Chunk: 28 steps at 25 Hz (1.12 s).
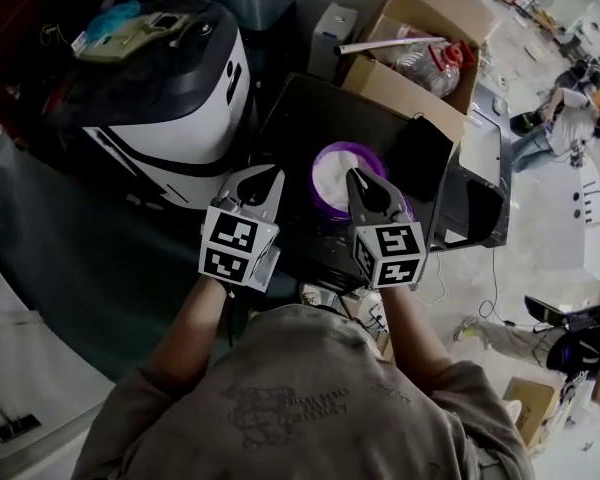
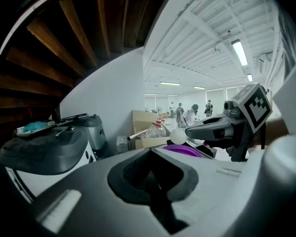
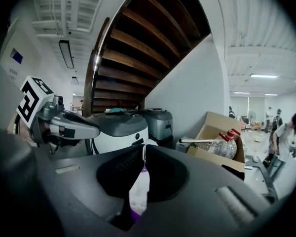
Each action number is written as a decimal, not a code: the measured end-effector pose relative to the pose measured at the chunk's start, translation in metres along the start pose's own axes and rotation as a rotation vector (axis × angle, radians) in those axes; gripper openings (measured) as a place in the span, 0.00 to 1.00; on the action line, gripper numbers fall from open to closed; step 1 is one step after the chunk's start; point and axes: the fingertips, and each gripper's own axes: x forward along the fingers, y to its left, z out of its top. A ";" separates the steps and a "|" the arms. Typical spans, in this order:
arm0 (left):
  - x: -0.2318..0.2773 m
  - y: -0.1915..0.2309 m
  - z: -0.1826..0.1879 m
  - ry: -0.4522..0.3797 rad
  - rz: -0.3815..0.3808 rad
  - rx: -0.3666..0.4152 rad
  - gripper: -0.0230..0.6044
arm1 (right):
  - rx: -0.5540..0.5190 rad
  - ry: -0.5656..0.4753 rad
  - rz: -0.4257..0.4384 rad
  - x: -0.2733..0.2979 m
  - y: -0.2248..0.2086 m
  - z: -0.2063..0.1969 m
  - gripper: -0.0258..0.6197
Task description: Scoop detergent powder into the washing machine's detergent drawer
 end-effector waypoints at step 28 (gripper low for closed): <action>0.047 -0.045 0.014 0.025 -0.093 0.050 0.04 | 0.066 0.000 -0.054 -0.022 -0.056 -0.012 0.09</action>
